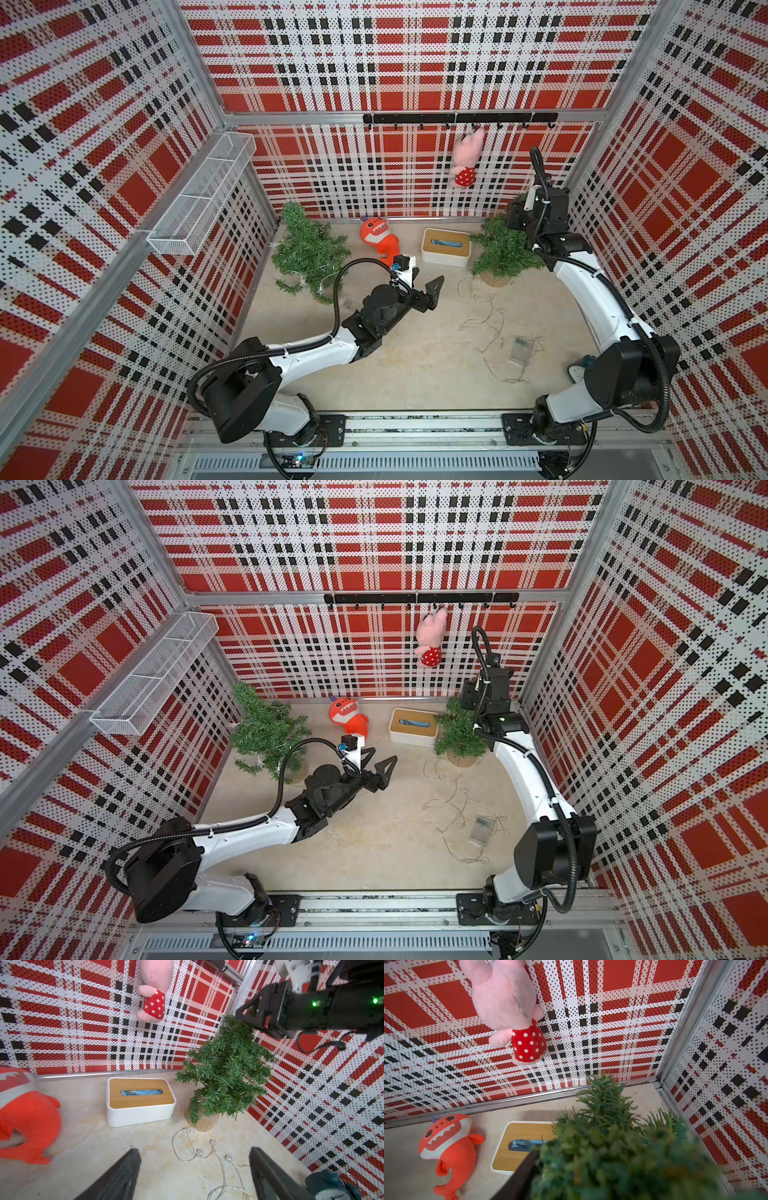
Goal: Wrap string light around the christmas tree
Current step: Pick up the Christmas tree at the center of the board.
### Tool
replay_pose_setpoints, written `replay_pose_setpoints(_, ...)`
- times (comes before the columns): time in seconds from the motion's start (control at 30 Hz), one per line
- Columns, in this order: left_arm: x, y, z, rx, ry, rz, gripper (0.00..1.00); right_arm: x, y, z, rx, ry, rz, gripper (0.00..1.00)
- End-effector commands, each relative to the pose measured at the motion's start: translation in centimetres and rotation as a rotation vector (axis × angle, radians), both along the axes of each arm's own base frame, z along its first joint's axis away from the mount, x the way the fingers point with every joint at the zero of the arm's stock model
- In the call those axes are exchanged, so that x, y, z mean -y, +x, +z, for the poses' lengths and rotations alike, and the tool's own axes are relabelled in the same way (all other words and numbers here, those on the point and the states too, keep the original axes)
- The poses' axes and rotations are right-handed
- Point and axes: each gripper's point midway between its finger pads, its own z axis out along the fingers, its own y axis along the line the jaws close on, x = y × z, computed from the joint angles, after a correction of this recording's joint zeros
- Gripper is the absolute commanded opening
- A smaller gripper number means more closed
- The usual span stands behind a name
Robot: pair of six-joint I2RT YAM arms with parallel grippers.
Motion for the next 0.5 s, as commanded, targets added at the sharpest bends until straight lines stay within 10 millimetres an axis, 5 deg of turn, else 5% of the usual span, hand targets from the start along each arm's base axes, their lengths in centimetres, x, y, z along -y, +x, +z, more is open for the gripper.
replay_pose_setpoints(0.0,-1.2,0.2,1.4,0.007,-0.067,-0.005,0.84,-0.1,-0.1,5.2,0.153,-0.048,0.028,0.39)
replay_pose_setpoints(0.17,-0.7,0.0,2.3,0.0,-0.102,-0.045,0.82,-0.1,0.4,8.0,0.186,-0.1,0.042,0.13)
replay_pose_setpoints(0.47,-0.4,-0.7,3.4,0.02,-0.102,-0.066,0.81,-0.3,-0.3,15.0,0.268,-0.135,0.064,0.05)
